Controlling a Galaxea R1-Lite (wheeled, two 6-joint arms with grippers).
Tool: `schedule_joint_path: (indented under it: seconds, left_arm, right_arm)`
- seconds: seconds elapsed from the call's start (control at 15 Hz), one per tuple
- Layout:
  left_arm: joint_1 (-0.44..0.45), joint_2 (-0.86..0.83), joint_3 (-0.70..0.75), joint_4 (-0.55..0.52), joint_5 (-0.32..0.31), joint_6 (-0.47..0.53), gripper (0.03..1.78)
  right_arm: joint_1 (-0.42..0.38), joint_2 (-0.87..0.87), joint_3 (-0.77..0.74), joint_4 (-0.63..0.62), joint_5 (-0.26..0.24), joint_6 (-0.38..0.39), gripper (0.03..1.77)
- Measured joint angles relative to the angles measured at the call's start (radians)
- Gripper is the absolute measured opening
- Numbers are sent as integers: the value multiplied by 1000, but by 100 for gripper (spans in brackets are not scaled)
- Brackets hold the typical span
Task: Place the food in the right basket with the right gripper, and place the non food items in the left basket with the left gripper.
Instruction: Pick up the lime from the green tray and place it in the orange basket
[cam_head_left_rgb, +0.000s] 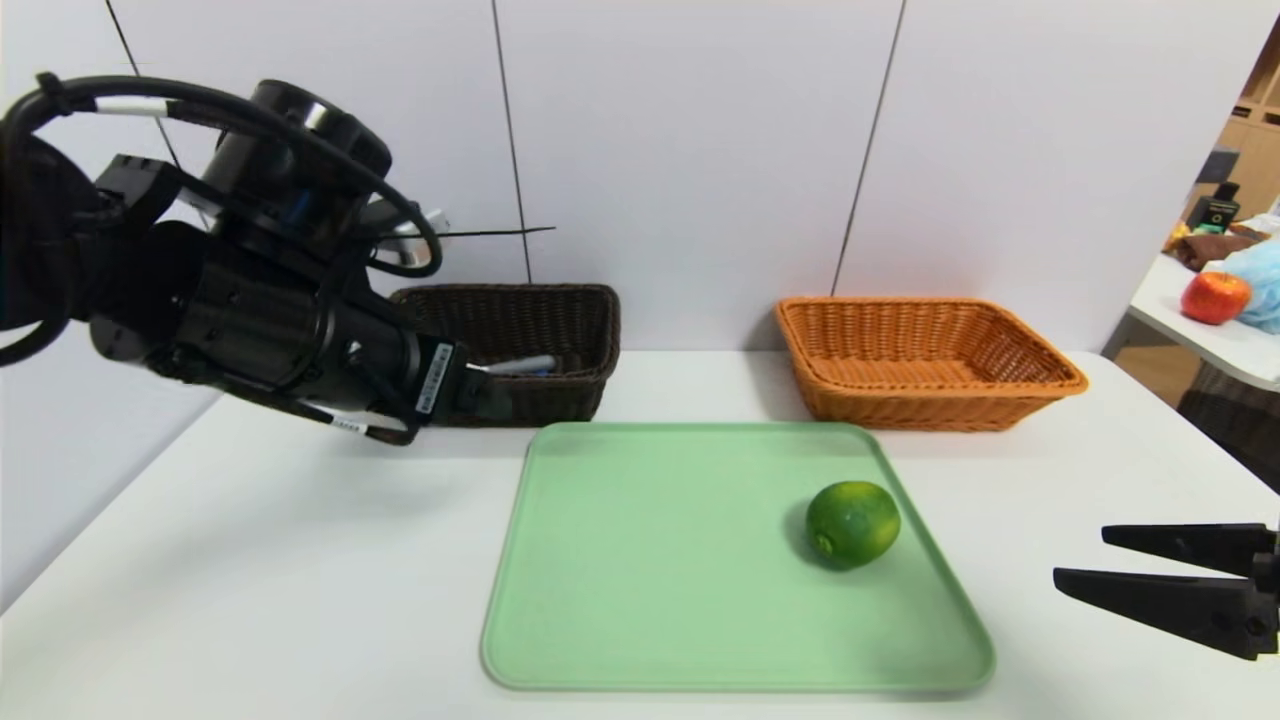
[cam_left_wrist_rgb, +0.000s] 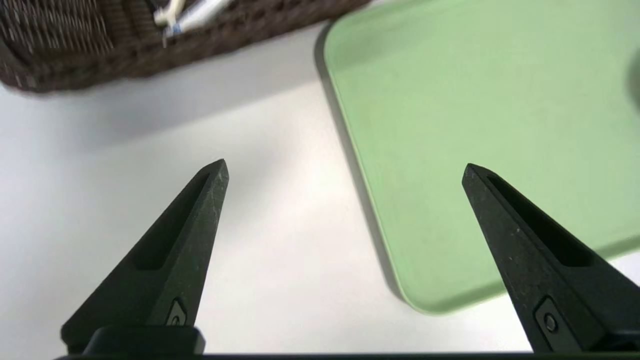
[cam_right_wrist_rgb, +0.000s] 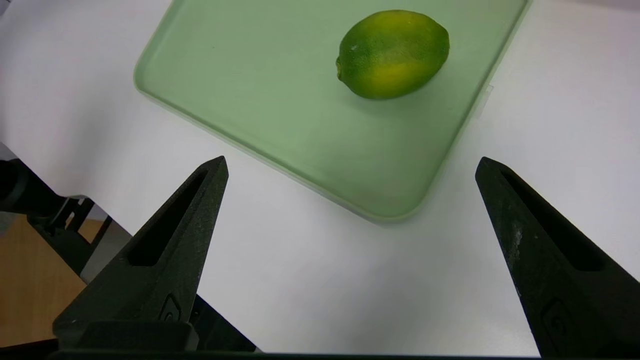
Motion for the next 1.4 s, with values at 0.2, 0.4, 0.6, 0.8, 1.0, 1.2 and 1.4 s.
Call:
schedule_joint_path:
  seconds: [0.2,0.4,0.6,0.8,1.0,1.2,1.4]
  left_arm:
    - [-36,-69,131,-7,12,-53,167]
    - [-51,-130,199,-10,14,-54,168]
    - [-54,-173,227,-10,14,-51,169]
    - [-58,-195,244,-8,15,-48,169]
    - [-63,-203,247,-8,14,-48,169]
    - [-65,-204,248,-10,14,-46,169]
    - [-66,-201,250,-11,14,-45,169]
  right_arm:
    - [6,39,-33,5,-8,0,171]
    - [9,95,-93,31,-10,5,171]
    - [42,151,-145,53,-9,9,171]
    - [53,209,-200,49,-10,-18,171]
    - [65,276,-259,60,-10,-94,171]
    - [86,338,-304,64,-11,-176,171]
    - [107,386,-341,62,-12,-221,171]
